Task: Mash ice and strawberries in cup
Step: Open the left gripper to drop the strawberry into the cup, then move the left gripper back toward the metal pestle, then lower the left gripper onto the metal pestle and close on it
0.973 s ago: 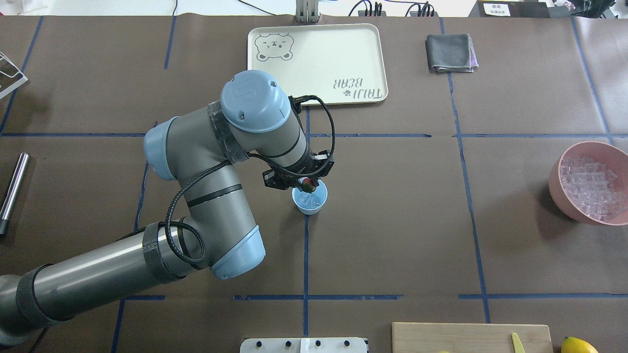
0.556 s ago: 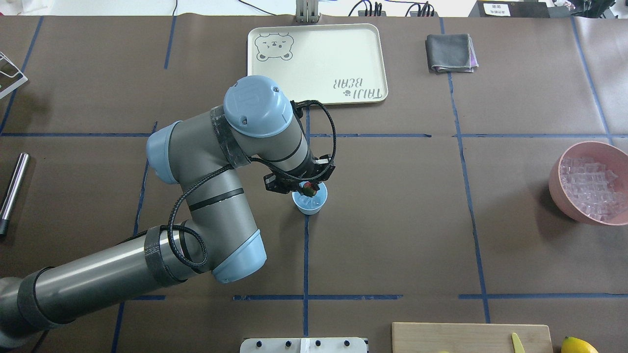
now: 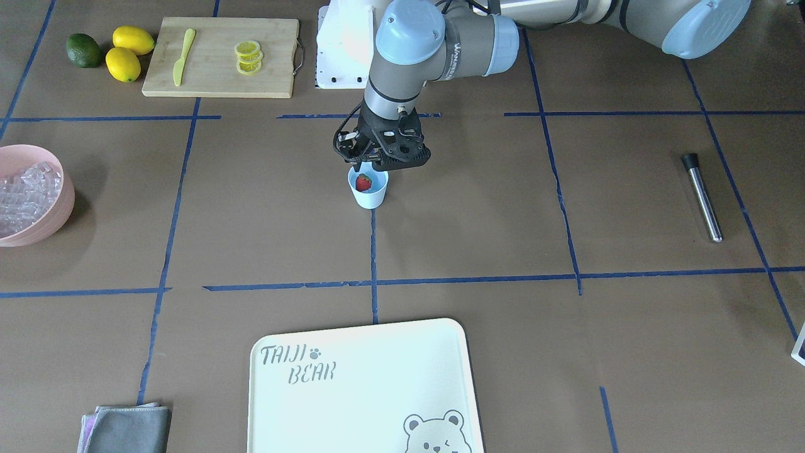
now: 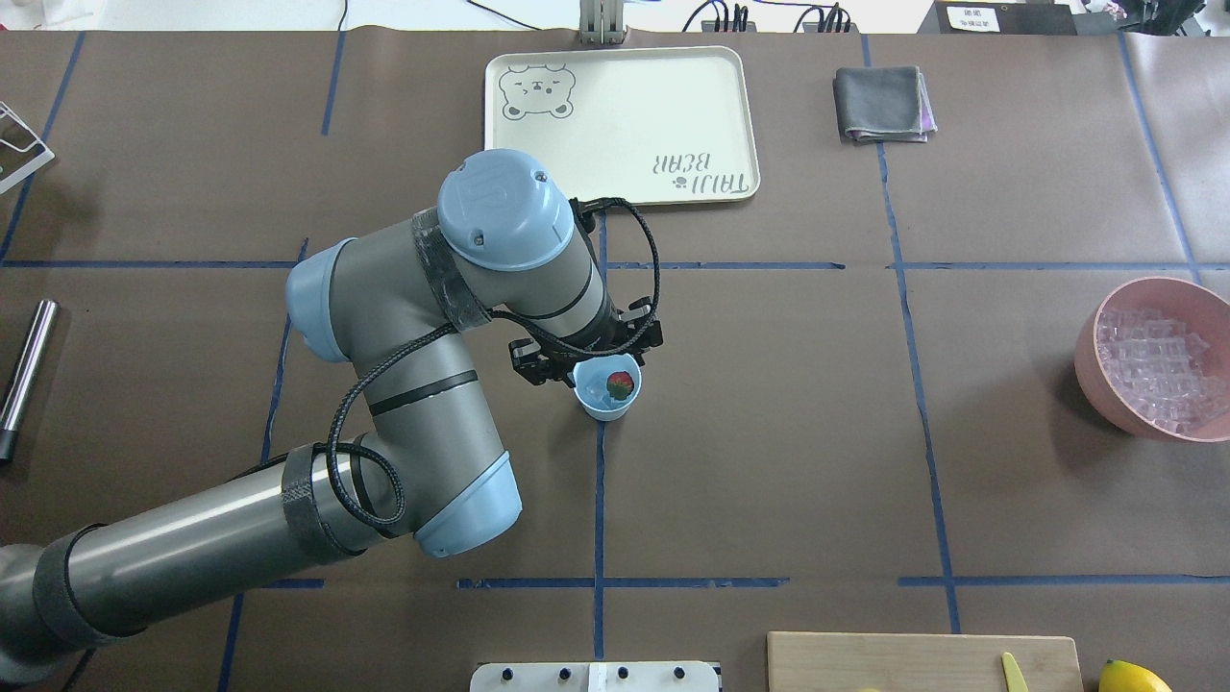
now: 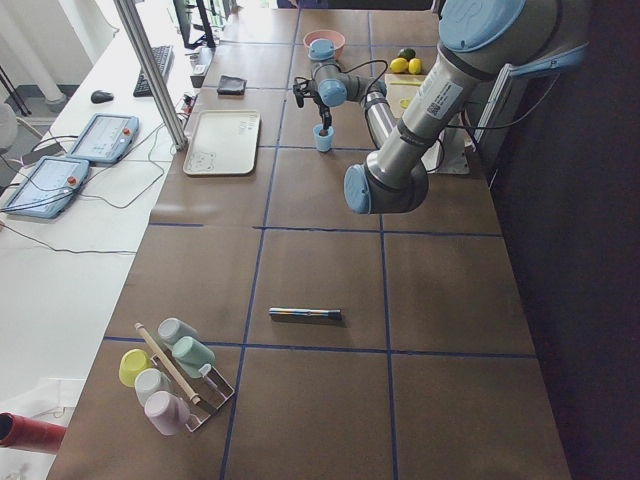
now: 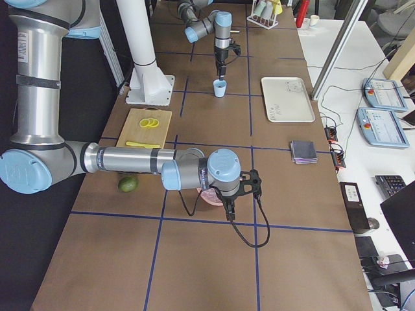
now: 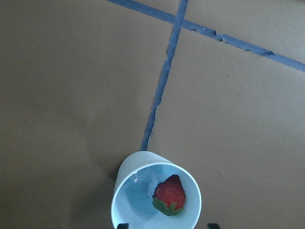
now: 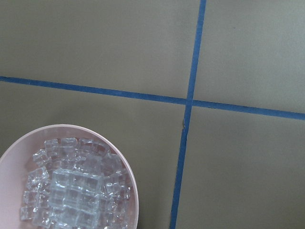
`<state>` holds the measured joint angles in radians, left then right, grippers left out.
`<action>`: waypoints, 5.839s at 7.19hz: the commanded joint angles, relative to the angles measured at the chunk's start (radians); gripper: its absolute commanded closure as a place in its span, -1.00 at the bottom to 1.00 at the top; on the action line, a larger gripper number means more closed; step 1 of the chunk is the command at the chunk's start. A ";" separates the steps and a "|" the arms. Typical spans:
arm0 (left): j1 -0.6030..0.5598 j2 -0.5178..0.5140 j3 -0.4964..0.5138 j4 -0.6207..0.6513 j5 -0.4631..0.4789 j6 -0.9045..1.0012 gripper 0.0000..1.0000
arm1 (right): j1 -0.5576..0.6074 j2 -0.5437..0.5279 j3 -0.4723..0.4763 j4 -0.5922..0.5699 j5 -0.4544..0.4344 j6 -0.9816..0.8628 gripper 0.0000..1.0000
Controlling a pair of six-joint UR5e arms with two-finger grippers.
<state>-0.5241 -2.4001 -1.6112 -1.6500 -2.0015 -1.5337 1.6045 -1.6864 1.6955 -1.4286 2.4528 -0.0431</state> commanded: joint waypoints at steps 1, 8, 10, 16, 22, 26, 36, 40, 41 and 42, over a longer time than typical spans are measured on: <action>-0.031 0.004 -0.012 0.013 -0.005 0.024 -0.99 | 0.000 0.002 0.001 0.000 -0.001 0.000 -0.99; -0.408 0.466 -0.340 0.299 -0.156 0.802 -1.00 | -0.041 0.030 0.007 -0.024 -0.061 0.000 -0.99; -0.543 0.615 -0.338 0.291 -0.197 1.060 -1.00 | -0.035 0.039 0.010 -0.033 -0.072 0.000 -0.99; -0.602 0.851 -0.026 -0.341 -0.218 0.976 -1.00 | -0.037 0.037 0.007 -0.029 -0.072 0.000 -0.99; -0.591 0.835 0.168 -0.505 -0.211 0.916 -0.99 | -0.037 0.043 0.007 -0.029 -0.074 0.000 -0.99; -0.588 0.826 0.195 -0.505 -0.211 0.914 -0.99 | -0.037 0.042 0.006 -0.029 -0.074 0.000 -0.99; -0.563 0.809 0.264 -0.623 -0.212 0.888 -0.76 | -0.035 0.043 0.009 -0.029 -0.072 0.000 -0.99; -0.563 0.812 0.254 -0.619 -0.211 0.889 0.94 | -0.037 0.043 0.009 -0.030 -0.072 0.000 -0.99; -0.563 0.820 0.216 -0.610 -0.212 0.889 1.00 | -0.035 0.043 0.009 -0.030 -0.072 0.000 -0.99; -0.570 0.822 0.152 -0.566 -0.217 0.889 1.00 | -0.035 0.045 0.009 -0.030 -0.072 0.000 -0.99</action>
<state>-1.0894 -1.5822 -1.3981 -2.2522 -2.2140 -0.6445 1.5689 -1.6424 1.7042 -1.4588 2.3807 -0.0430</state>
